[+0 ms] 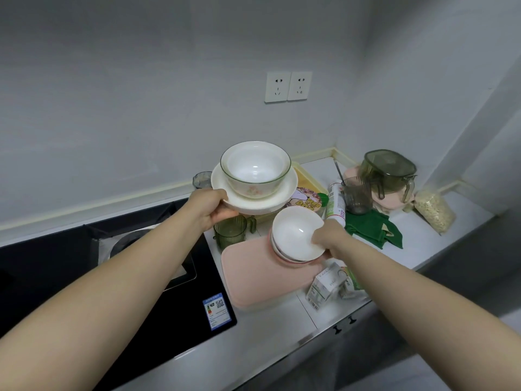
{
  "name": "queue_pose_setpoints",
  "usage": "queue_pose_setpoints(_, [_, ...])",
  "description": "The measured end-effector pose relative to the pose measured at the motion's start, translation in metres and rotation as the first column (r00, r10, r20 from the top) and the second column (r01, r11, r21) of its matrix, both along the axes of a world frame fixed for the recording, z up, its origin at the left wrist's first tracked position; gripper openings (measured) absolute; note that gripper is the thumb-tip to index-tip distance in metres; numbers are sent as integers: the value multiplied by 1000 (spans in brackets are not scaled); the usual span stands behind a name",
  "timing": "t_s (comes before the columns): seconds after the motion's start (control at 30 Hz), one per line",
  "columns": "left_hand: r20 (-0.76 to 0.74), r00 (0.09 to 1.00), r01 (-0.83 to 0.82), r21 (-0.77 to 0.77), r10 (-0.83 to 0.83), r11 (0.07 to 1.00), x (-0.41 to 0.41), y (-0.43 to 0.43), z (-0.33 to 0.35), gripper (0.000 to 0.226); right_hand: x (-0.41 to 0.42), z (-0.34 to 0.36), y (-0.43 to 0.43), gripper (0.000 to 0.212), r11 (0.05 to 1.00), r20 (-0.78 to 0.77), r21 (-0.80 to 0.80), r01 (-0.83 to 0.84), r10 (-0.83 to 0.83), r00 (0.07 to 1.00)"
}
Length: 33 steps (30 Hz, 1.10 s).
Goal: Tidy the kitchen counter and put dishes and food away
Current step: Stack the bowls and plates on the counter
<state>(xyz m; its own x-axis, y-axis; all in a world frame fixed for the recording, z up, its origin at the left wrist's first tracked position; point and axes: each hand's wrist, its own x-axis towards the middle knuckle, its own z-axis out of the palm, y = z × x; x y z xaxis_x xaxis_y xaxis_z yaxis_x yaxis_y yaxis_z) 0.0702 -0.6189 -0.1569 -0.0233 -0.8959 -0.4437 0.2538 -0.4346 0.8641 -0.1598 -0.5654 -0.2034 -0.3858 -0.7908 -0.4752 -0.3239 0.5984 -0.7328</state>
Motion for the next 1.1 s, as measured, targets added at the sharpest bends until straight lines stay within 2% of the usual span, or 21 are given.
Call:
queue_pose_setpoints(0.23, [39, 999, 18, 11, -18, 1000, 11, 3, -13, 30, -47, 38, 5, 43, 985, 25, -90, 145, -144, 989])
queue_pose_setpoints(0.43, [13, 998, 62, 52, -62, 997, 6, 27, -26, 31, -56, 58, 12, 44, 943, 28, -172, 286, -285, 958])
queue_pose_setpoints(0.6, [81, 987, 131, 90, -138, 987, 2, 44, -43, 26, -48, 68, 17, 44, 901, 40, -256, 351, -353, 935])
queue_pose_setpoints(0.8, [100, 975, 183, 136, -197, 974, -2, 54, -69, 32, -47, 73, 23, 43, 880, 69, -283, 382, -379, 923])
queue_pose_setpoints(1.1, [135, 960, 220, 170, -244, 961, -9, 57, -93, 37, -28, 60, 27, 42, 915, 42, -226, 334, -333, 942])
